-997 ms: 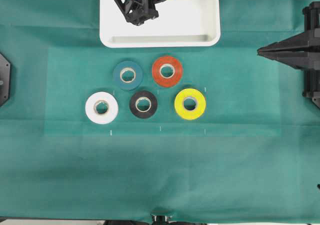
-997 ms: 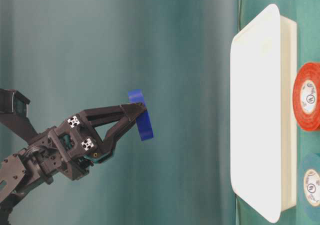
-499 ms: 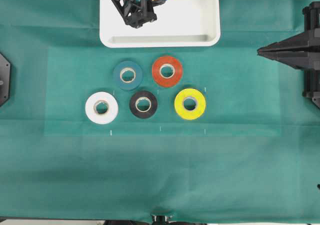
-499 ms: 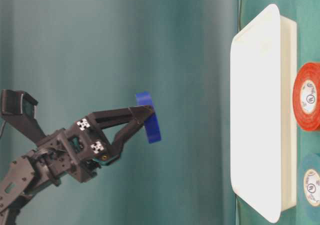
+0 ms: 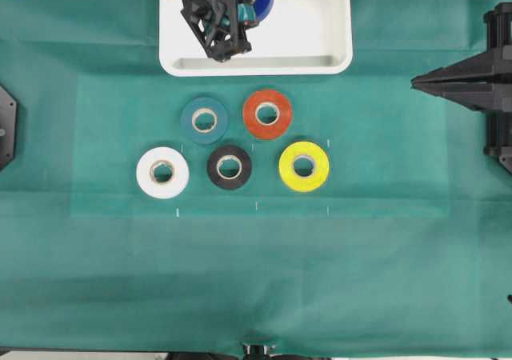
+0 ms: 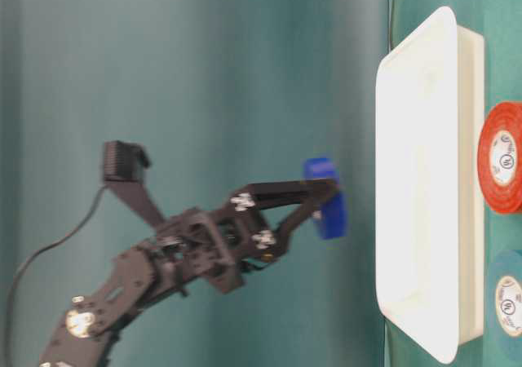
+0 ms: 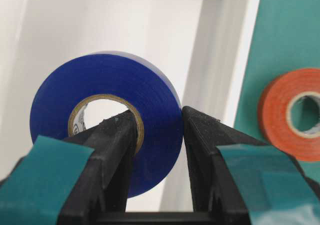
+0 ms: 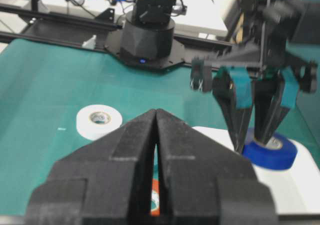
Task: Pick up the tape from a random location and place it into the white case.
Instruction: 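Lower the blue roll into the white tray with the left gripper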
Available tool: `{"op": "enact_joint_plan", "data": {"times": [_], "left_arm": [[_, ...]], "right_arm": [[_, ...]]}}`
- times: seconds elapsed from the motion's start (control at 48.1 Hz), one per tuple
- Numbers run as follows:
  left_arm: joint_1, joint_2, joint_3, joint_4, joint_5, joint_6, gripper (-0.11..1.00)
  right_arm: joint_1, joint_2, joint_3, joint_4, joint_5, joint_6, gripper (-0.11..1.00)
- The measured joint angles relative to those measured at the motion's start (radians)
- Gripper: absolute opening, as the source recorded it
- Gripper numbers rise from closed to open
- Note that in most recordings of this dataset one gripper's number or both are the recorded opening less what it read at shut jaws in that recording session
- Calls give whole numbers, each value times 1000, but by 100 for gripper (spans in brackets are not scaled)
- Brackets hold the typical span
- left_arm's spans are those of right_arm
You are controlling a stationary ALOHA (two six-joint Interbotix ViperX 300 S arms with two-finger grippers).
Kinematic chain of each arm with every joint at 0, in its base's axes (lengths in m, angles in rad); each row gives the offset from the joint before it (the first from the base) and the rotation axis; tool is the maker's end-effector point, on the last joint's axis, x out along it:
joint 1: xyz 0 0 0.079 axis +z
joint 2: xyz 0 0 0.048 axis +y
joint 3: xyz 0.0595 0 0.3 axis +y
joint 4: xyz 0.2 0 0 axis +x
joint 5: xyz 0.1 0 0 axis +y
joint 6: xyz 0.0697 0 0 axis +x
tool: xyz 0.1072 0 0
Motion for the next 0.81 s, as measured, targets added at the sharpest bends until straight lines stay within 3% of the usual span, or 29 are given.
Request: {"op": "enact_joint_plan", "data": {"times": [0.353, 0.81], "left_arm": [[25, 64, 55, -2, -101, 0, 26], [61, 158, 55, -2, -166, 0, 26]], "right_arm": [[0, 2, 0, 0, 0, 0, 0], [0, 2, 2, 0, 0, 0, 0]]}}
